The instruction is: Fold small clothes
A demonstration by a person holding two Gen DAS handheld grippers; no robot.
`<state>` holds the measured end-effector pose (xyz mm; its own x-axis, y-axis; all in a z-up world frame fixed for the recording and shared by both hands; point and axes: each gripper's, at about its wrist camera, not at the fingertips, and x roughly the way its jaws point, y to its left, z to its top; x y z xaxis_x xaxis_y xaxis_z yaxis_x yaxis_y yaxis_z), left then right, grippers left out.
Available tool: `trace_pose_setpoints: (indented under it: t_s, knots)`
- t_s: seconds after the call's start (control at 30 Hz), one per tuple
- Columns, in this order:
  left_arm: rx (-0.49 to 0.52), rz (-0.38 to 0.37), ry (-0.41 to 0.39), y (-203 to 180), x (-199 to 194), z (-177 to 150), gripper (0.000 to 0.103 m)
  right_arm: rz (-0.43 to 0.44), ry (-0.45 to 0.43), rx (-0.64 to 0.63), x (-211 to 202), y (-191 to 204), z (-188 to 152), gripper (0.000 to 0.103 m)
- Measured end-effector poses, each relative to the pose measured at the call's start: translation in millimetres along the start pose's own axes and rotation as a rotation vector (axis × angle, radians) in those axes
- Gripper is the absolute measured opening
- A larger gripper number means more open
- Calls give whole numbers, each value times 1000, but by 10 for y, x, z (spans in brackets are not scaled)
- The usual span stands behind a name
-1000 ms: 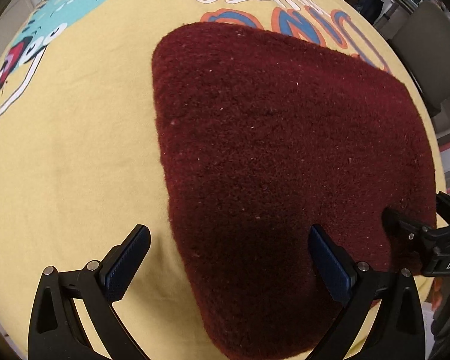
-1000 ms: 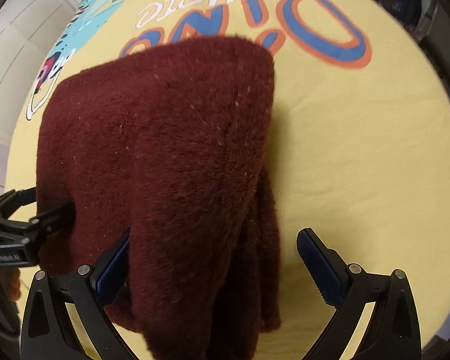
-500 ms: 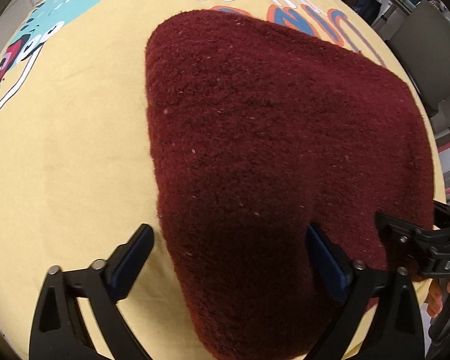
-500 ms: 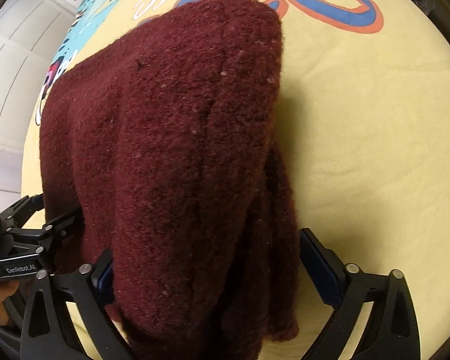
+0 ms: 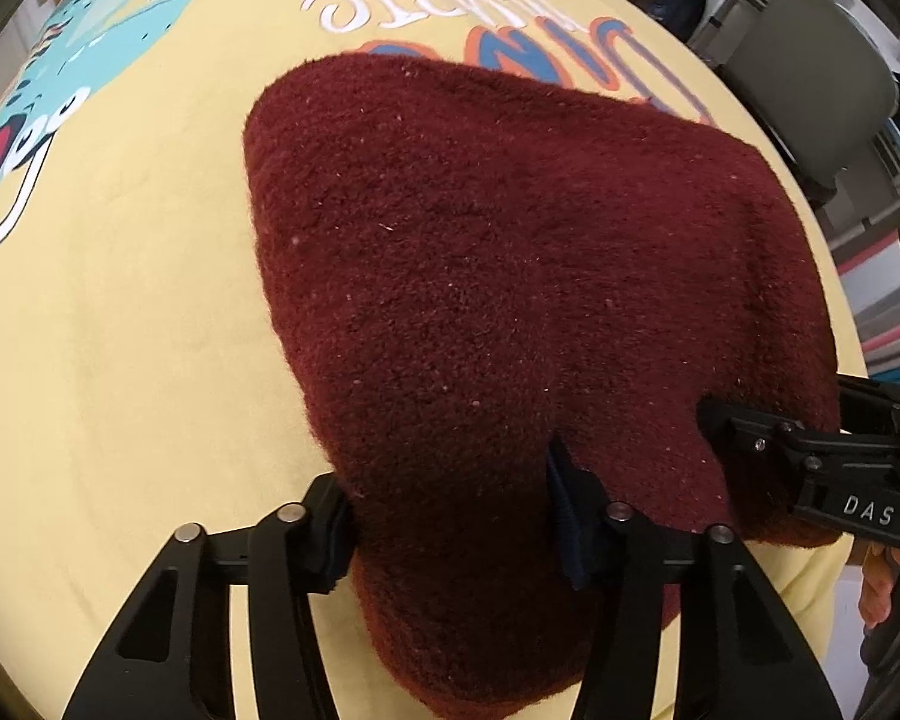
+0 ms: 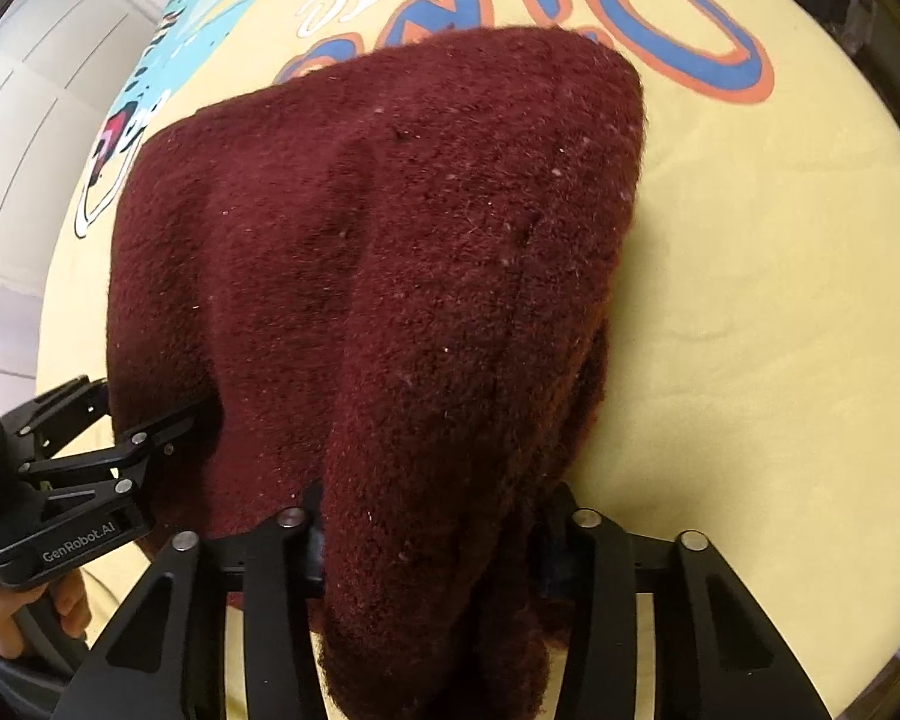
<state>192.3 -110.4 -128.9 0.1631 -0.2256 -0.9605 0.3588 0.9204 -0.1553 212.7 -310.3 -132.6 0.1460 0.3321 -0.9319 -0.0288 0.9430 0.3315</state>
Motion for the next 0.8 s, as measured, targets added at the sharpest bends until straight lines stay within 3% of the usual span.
trace_pose_setpoints:
  t_s: [0.17, 0.53, 0.67, 0.7, 0.8]
  knots:
    - [33, -54, -54, 76, -389, -31, 40, 22, -50, 4, -282, 9, -69, 36]
    - [35, -75, -182, 554, -1302, -256, 39, 56, -156, -92, -856, 675, -158, 33]
    - [8, -58, -203, 899, -1424, -487, 39, 79, -132, -126, -685, 1007, -233, 33]
    - [1, -54, -204, 710, -1334, -448, 39, 89, -126, -127, -625, 1061, -269, 33]
    - [-24, -40, -176, 878, -1212, -627, 39, 91, -102, -138, -385, 1260, -340, 33]
